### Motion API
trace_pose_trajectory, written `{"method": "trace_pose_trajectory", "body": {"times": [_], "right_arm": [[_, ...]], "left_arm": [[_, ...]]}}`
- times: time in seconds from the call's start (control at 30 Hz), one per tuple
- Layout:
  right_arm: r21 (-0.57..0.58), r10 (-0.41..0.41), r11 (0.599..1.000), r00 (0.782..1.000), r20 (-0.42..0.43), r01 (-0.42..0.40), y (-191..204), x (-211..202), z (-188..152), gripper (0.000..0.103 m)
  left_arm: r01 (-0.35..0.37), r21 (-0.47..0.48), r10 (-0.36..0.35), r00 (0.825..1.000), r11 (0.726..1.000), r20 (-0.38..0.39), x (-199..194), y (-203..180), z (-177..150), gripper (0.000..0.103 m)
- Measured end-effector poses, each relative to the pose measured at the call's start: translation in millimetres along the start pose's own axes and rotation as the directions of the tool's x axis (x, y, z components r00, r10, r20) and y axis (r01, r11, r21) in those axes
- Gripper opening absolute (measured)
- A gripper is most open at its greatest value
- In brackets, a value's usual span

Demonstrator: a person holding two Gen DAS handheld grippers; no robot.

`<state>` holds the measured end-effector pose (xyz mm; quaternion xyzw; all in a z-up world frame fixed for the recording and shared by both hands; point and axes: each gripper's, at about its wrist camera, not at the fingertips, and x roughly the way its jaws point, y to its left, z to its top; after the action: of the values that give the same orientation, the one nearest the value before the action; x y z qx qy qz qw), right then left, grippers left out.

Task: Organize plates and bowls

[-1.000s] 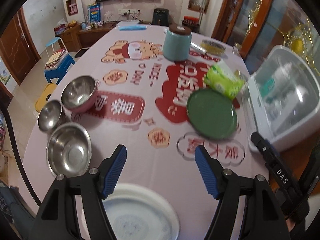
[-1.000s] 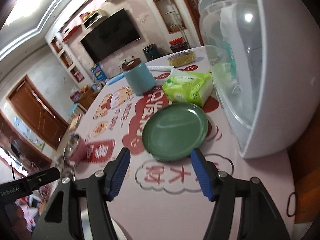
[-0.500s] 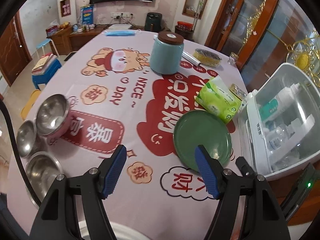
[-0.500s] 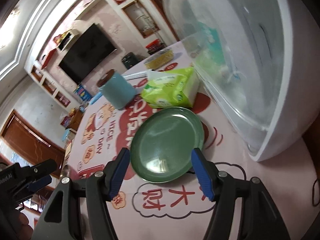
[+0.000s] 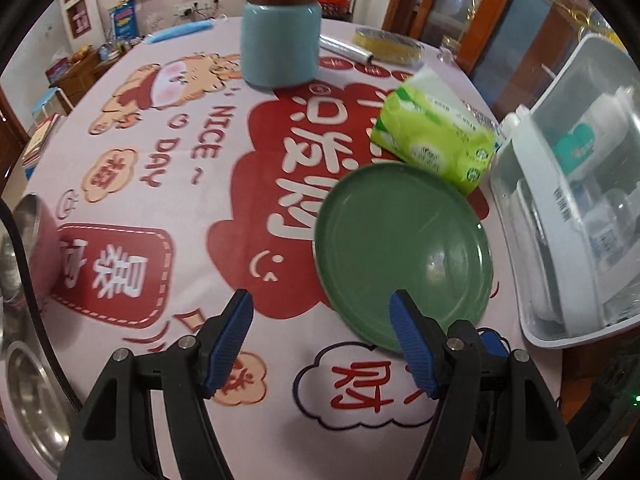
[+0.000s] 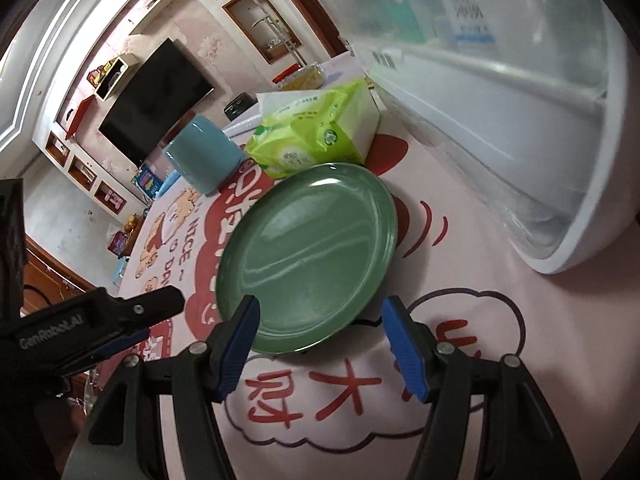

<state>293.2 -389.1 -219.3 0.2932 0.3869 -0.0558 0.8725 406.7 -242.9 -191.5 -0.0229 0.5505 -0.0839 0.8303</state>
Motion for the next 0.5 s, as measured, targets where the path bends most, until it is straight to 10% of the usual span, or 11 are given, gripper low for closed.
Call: {"method": "trace_pose_trajectory", "body": {"times": [0.5], "right_arm": [[-0.07, 0.029, 0.997, 0.999, 0.04, -0.027, -13, 20, 3, 0.061]], "left_arm": [[0.112, -0.005, -0.112, 0.994, 0.994, 0.017, 47, -3, -2, 0.069]]}}
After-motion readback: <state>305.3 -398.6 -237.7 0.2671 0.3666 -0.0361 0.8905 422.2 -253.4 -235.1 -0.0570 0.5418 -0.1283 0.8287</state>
